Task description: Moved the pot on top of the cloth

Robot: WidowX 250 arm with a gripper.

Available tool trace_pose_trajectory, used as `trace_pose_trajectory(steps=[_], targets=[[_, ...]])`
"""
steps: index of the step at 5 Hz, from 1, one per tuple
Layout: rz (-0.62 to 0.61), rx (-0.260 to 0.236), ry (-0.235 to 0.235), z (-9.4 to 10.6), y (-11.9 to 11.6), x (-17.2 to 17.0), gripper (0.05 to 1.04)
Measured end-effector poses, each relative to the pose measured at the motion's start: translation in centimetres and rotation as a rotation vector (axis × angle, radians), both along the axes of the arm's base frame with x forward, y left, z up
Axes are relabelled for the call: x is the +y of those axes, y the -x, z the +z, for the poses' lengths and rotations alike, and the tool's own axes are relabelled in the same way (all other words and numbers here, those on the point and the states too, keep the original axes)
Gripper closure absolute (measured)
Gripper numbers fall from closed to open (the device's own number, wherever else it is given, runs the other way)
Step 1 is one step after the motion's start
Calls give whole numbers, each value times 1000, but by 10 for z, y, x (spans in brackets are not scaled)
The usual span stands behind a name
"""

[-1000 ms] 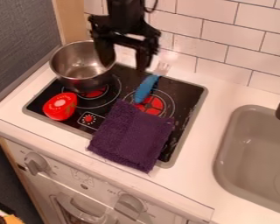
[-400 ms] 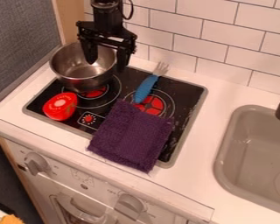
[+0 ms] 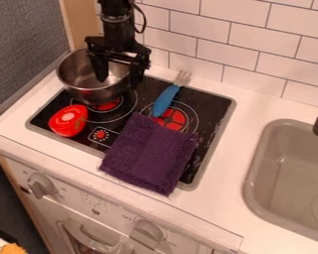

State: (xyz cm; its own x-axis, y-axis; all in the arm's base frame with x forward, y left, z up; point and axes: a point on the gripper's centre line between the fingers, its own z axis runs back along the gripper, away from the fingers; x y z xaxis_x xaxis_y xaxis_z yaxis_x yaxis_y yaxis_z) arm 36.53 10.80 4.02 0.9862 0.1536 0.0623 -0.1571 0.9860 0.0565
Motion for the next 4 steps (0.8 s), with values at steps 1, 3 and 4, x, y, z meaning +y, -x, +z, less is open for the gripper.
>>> trace_pose_trajectory(steps=[1,3,4], targets=[[-6,1,3,-4,-3,0,136],[-11,-8,8,-3,-5,0,739],[-13,-9,8,-3,-5,0,931]])
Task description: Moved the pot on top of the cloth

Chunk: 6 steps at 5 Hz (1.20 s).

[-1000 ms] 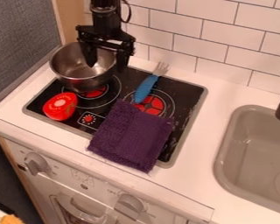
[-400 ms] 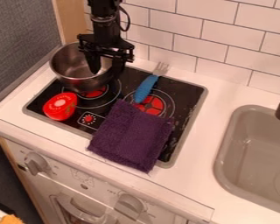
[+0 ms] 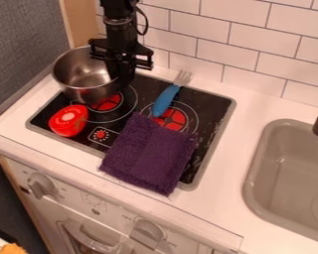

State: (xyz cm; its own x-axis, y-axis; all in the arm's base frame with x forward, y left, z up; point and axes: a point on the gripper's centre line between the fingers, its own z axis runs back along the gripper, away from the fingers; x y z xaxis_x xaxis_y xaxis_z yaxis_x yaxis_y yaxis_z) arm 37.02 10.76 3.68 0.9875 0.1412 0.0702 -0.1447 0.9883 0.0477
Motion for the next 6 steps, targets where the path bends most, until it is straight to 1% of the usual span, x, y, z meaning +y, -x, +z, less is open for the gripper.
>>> trace_pose_trajectory(steps=[1,2,3,4,5,6], targets=[[-12,6,3,0,1,-1,996],[-30,9,8,3,1,-2,997],[-85,-63,-6,45,-4,-15,1005],[-199,-125,-43,86,2,-53,1011],[-259,-126,-27,93,32,-82,1011],[-348,-90,-29,83,73,-114,1011]])
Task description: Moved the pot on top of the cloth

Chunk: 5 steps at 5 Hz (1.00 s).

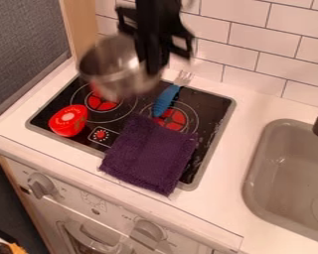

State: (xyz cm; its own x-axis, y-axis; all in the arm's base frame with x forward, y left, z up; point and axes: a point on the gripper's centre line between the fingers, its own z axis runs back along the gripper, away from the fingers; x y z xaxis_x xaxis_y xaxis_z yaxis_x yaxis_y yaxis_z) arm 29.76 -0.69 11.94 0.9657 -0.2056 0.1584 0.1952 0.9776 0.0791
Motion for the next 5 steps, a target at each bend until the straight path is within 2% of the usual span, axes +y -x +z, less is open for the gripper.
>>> trace_pose_trajectory(steps=[1,2,4,5], targets=[[-37,50,-18,-17,36,-12,1011],[-85,66,-30,-29,46,-24,1011],[-75,123,-50,-47,44,-23,981],[-59,182,-52,-53,41,-24,797]])
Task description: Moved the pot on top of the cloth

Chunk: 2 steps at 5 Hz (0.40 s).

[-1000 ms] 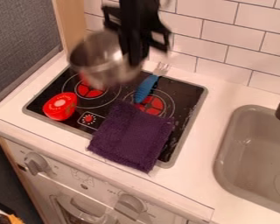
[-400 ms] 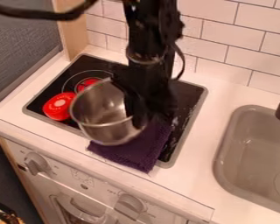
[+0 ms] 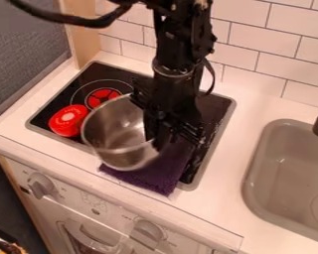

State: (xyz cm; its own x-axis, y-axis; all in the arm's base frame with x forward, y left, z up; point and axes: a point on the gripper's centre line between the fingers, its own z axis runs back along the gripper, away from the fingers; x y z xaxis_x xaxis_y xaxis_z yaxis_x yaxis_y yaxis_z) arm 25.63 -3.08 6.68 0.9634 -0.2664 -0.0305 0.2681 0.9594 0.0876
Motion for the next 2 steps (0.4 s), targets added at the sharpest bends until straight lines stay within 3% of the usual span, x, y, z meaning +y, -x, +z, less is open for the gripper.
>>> trace_pose_trajectory(steps=[1,2], targets=[[2,4,26,4,-1,-5,558],[55,-45,85,31,-10,-13,216]])
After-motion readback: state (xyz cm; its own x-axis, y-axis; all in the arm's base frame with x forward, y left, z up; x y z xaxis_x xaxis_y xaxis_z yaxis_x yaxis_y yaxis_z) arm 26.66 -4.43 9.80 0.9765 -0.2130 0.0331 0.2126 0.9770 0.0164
